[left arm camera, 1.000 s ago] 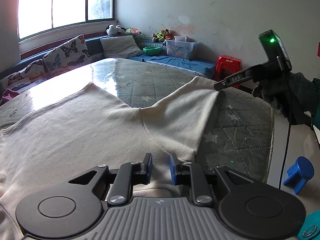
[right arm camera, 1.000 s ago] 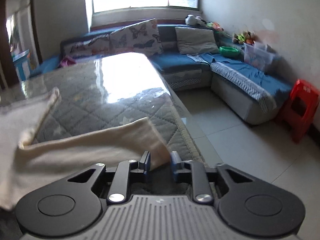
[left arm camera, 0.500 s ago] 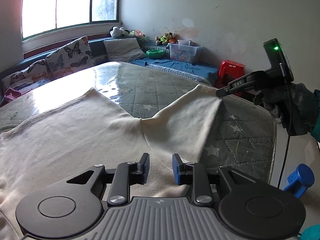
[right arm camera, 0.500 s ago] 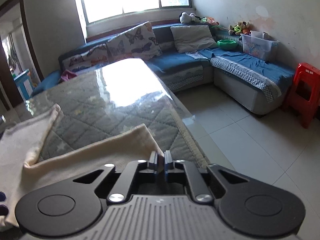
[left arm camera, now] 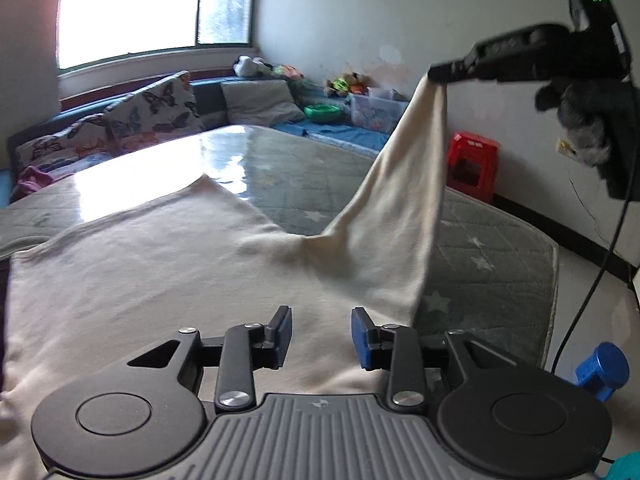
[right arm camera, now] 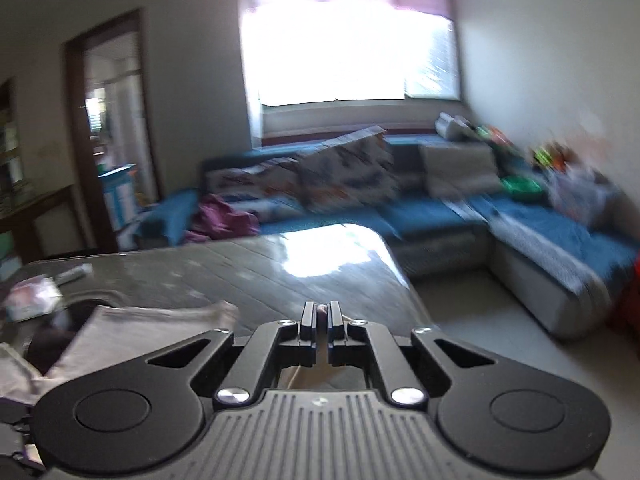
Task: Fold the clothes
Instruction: 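Lift the hem with both grippers and fold it over toward the collar, then open both grippers to release the folded hem onto the sweatshirt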
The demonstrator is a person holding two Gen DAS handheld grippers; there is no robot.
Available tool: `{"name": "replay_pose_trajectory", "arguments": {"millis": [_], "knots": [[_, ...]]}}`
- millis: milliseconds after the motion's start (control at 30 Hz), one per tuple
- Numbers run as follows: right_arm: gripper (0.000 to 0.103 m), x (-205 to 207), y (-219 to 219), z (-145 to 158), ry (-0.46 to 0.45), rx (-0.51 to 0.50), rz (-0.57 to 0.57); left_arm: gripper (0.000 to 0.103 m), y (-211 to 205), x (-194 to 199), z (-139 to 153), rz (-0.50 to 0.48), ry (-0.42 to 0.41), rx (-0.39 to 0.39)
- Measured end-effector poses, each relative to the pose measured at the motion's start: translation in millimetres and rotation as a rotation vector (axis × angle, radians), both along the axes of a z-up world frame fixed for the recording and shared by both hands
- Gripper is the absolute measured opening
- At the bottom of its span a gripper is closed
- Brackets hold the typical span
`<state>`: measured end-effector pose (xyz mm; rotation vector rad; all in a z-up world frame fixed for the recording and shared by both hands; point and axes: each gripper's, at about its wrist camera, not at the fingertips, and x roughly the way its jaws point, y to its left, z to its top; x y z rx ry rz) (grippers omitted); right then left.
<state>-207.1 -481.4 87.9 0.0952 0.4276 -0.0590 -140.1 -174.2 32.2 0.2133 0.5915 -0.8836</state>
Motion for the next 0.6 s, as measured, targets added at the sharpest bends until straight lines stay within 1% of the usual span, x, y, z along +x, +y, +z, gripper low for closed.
{"name": "replay_pose_trajectory", "arguments": {"millis": [133, 300, 433, 600], "knots": [[0.004, 8, 50, 23, -0.035, -0.045, 0.150, 0.039, 29, -1, 3, 0.076, -0.004, -0.016], [0.004, 25, 116, 31, -0.034, -0.080, 0.356, 0.040, 67, -3, 5, 0.173, -0.004, -0.040], [0.004, 41, 169, 16, 0.010, -0.094, 0.500, 0.041, 97, -5, 7, 0.251, -0.004, -0.059], [0.004, 58, 228, -21, 0.120, -0.112, 0.642, 0.042, 120, -12, 2, 0.314, 0.015, -0.078]]}}
